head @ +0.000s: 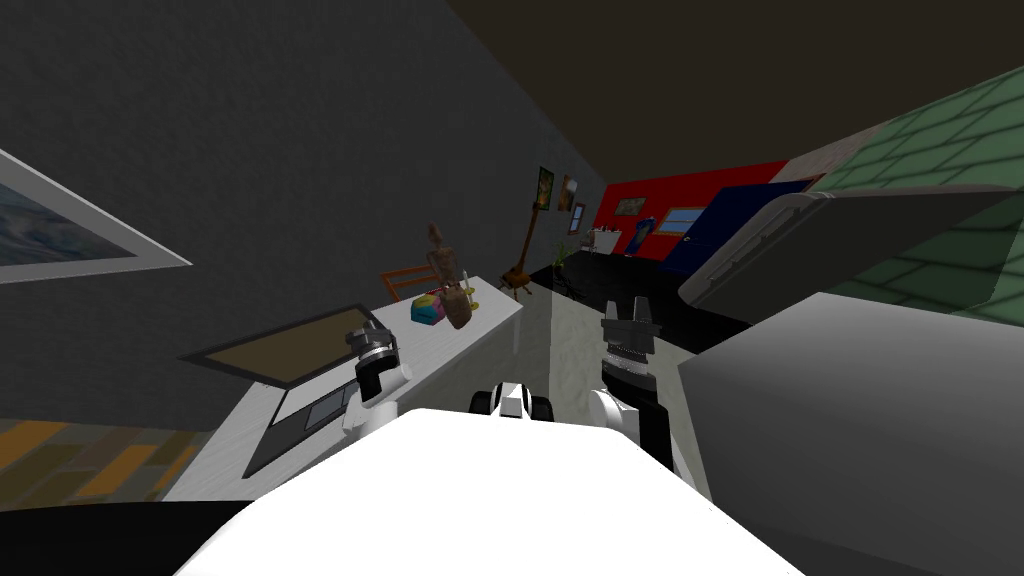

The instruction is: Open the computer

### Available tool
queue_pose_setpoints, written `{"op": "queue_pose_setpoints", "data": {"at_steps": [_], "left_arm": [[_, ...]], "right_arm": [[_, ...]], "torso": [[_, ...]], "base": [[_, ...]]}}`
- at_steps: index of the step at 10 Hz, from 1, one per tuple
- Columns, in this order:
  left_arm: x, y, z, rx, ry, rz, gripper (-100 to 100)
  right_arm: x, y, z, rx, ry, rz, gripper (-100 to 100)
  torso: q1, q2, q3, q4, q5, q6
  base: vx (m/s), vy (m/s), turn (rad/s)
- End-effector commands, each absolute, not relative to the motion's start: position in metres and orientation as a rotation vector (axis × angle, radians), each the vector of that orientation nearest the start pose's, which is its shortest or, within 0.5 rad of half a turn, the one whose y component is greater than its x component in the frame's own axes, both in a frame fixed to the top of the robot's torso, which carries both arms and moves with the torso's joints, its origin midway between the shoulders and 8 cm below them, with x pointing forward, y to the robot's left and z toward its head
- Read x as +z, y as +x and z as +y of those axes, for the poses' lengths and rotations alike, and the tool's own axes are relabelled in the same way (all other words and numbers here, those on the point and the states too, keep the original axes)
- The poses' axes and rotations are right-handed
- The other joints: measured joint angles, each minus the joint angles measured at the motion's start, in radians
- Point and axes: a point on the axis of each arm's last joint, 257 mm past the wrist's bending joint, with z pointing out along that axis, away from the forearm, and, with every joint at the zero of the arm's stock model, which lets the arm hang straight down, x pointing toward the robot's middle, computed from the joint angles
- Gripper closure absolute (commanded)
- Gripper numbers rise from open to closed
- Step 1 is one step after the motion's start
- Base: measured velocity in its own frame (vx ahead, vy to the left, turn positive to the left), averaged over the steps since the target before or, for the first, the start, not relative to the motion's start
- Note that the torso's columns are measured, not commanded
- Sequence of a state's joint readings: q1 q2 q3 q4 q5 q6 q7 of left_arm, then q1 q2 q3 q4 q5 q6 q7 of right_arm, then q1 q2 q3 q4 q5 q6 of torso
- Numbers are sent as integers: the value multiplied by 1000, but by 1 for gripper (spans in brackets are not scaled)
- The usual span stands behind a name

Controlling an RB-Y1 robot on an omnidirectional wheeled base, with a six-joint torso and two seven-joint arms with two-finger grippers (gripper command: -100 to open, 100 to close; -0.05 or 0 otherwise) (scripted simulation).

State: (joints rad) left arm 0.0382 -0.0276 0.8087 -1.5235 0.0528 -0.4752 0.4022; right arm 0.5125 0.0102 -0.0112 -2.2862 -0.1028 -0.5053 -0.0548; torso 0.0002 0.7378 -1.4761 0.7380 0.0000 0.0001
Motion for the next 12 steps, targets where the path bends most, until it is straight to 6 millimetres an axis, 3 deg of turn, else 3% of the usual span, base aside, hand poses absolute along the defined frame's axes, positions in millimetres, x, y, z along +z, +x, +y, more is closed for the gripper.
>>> {"op": "queue_pose_setpoints", "data": {"at_steps": [1,3,4,8,12], "left_arm": [[-158,342,586,-1044,-1205,168,100],[-156,341,585,-1045,-1195,166,100],[-139,342,596,-1038,-1157,188,-100],[-101,350,621,-1014,-1105,236,-100],[-85,360,636,-999,-1122,252,-100]], "right_arm": [[24,338,-298,1400,746,519,0],[24,338,-298,1400,746,519,0],[24,338,-298,1400,746,519,0],[24,338,-298,1400,746,519,0],[24,338,-298,1400,746,519,0]], "torso": [[0,0,0,0,0,0],[0,0,0,0,0,0],[0,0,0,0,0,0],[0,0,0,0,0,0],[0,0,0,0,0,0]], "base": [[-20,-6,40],[-5,-1,2],[0,0,0],[10,-2,22],[15,-4,31]]}}
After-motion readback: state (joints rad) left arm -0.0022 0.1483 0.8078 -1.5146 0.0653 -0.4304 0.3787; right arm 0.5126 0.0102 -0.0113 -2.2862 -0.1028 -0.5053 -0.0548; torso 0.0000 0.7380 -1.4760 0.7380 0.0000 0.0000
